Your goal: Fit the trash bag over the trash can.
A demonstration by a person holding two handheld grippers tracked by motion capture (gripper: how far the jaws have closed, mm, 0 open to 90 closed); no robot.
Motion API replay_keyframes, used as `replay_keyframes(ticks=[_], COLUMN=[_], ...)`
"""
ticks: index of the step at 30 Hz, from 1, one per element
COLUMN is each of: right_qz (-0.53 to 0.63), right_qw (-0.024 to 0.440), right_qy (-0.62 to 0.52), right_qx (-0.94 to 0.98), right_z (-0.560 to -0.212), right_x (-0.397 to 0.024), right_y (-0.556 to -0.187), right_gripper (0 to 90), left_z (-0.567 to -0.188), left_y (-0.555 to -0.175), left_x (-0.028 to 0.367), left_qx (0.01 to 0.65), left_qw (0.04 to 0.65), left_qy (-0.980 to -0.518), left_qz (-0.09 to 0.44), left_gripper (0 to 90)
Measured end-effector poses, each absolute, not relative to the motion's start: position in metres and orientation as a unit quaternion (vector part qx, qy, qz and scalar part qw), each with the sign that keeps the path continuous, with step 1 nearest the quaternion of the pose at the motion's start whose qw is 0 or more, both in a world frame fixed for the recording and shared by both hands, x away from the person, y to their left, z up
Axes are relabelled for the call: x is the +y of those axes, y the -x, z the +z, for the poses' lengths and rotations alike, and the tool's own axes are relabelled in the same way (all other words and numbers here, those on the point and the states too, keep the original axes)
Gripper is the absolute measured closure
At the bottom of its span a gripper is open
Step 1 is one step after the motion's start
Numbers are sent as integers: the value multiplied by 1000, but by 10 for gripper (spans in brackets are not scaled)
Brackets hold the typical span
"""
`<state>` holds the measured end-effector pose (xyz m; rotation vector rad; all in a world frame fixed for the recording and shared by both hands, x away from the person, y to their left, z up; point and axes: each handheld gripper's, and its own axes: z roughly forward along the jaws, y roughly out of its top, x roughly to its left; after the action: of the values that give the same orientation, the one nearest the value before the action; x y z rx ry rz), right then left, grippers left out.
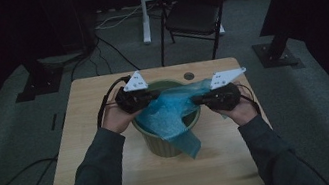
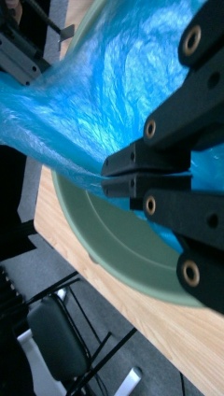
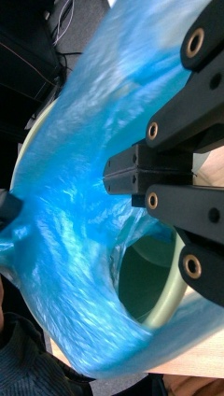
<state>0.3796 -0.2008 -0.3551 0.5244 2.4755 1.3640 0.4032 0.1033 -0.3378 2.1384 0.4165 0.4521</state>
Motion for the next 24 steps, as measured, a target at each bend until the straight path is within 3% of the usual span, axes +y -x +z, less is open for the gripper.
replay_keyframes(ticks=[24], right_qz=[458], right_qw=[139], right_qy=[-198], right_qx=[856], right_z=[-359], right_x=[-232], right_y=[-370], right_gripper=[900], left_z=[-349], left_y=[-409], left_x=[164], left_qx=[256], left_qw=[447], left_qy=[-833], left_qz=[202], left_gripper=[897])
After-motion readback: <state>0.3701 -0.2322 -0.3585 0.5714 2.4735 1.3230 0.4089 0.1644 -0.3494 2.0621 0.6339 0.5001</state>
